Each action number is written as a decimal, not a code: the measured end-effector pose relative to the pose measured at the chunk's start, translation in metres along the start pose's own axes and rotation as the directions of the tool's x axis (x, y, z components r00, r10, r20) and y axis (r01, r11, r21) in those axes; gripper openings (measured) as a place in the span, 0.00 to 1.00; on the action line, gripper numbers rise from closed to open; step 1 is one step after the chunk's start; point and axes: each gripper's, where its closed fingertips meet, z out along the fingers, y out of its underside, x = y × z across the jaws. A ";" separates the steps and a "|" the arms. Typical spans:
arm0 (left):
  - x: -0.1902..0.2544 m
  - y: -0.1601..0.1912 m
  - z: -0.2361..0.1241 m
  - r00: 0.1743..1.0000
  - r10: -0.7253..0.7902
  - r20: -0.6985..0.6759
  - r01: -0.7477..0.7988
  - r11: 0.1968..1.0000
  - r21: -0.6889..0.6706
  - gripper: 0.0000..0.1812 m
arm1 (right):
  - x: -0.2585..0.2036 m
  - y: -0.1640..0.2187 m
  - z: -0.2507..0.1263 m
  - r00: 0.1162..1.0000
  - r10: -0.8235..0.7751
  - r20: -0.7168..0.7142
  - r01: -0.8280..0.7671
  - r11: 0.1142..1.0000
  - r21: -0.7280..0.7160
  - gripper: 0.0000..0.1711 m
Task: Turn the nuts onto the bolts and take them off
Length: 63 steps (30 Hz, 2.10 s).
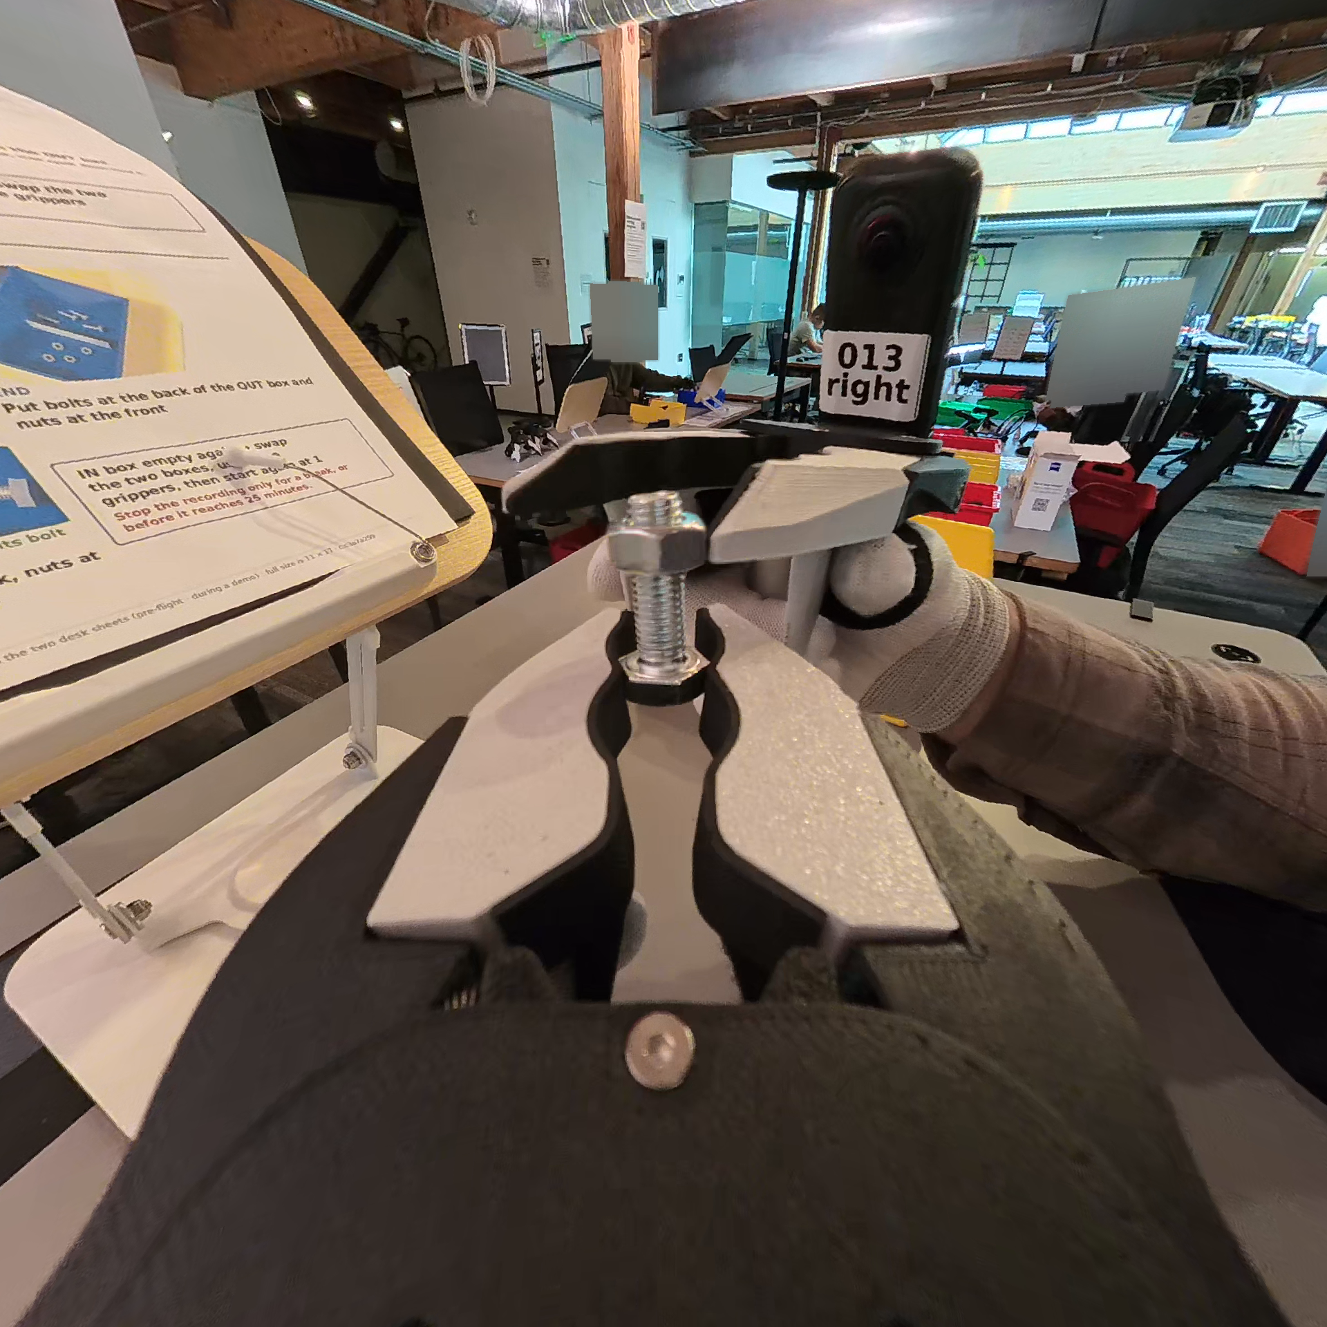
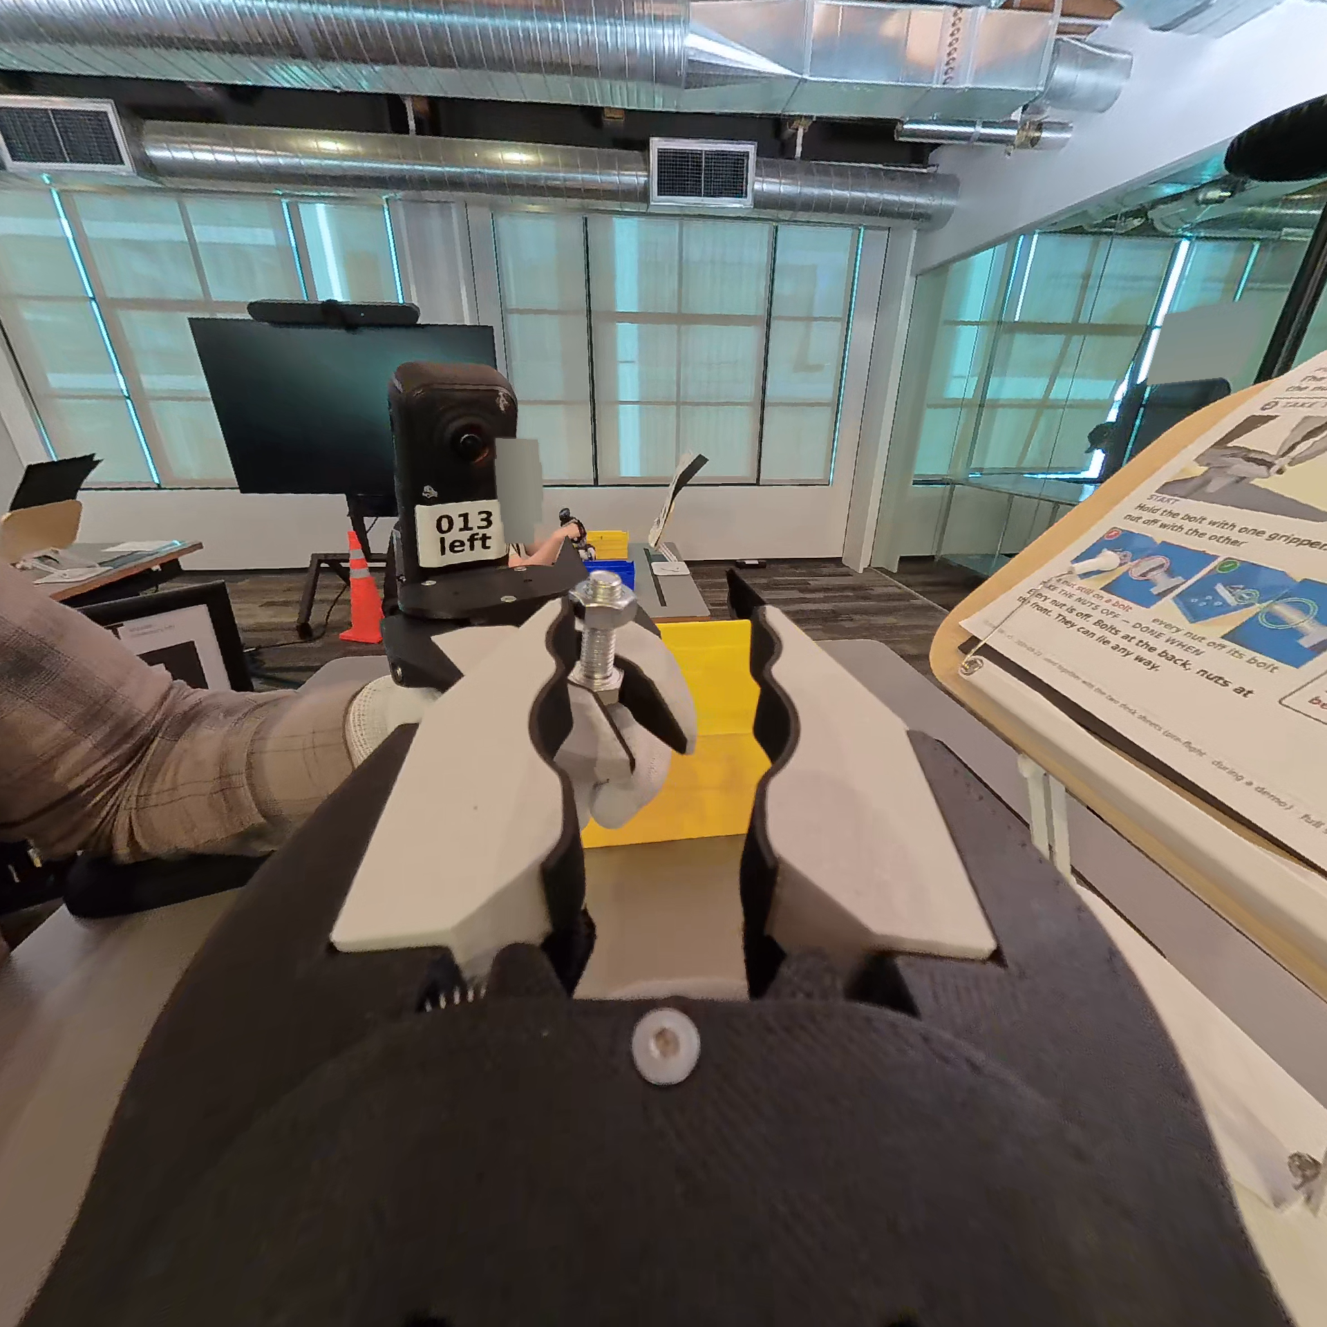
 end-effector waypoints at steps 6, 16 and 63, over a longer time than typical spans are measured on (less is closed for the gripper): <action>0.002 -0.003 -0.001 1.000 0.006 -0.010 -0.006 1.000 0.013 0.09 | 0.025 -0.004 -0.015 0.995 0.033 -0.094 -0.029 0.999 0.042 0.22; 0.002 0.001 0.002 1.000 0.001 -0.006 -0.001 1.000 0.005 0.09 | -0.003 -0.001 0.000 1.000 0.003 0.021 -0.004 1.000 0.014 0.27; 0.005 0.003 0.003 1.000 0.005 -0.016 -0.004 1.000 0.009 0.09 | -0.004 -0.012 -0.015 0.999 -0.040 0.023 0.040 0.999 -0.004 0.25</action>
